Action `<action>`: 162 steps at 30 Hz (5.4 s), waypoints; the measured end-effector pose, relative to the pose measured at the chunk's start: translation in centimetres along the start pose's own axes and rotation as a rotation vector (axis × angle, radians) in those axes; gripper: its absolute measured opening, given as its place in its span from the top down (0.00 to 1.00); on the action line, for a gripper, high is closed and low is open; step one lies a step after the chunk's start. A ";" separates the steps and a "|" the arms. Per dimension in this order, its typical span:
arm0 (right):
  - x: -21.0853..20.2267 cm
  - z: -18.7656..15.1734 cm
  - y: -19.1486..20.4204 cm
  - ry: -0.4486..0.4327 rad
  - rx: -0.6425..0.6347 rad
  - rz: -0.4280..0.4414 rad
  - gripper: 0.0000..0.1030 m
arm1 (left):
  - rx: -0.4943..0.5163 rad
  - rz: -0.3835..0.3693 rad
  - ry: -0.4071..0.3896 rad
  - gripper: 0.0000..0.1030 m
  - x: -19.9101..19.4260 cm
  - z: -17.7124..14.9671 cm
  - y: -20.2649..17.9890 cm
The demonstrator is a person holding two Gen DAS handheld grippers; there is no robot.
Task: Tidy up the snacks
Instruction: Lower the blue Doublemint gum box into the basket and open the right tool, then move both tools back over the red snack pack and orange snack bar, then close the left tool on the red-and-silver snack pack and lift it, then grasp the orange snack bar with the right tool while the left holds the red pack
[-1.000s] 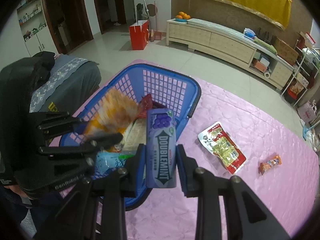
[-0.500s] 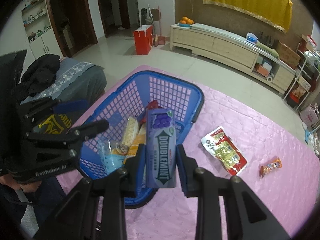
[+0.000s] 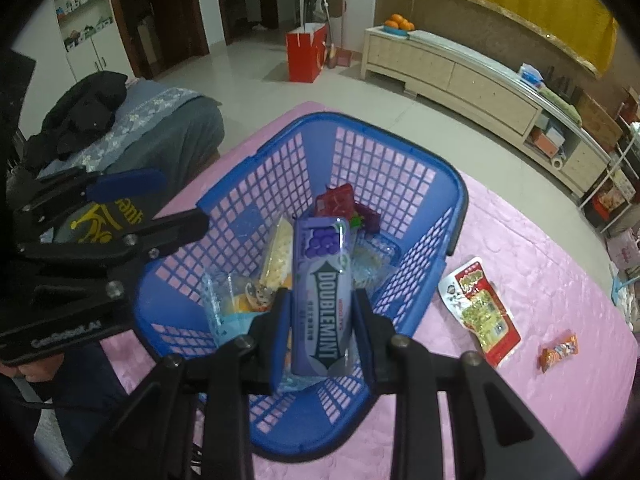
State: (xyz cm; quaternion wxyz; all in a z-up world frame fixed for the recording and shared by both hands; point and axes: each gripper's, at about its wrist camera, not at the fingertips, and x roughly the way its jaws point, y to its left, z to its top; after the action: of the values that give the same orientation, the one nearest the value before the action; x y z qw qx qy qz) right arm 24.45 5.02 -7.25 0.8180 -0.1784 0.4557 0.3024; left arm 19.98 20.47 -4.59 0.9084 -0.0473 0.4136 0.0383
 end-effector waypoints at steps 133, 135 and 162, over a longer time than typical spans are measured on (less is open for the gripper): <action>4.7 -12.5 -34.7 0.039 0.727 -0.051 0.14 | -0.044 -0.142 0.195 1.00 20.6 3.0 -25.5; 5.0 -12.0 -34.9 0.049 0.734 -0.086 0.14 | -0.041 -0.147 0.191 1.00 20.8 3.3 -25.4; -4.1 -10.9 -22.9 -0.074 0.338 -0.115 0.82 | 0.009 -0.167 0.084 1.00 12.4 2.9 -23.3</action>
State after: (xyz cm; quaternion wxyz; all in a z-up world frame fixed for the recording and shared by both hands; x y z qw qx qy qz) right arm 30.92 -19.81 -9.02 0.8684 -0.0530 0.4587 0.1805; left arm 32.78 -1.91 -10.81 0.8905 -0.0792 0.4461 -0.0416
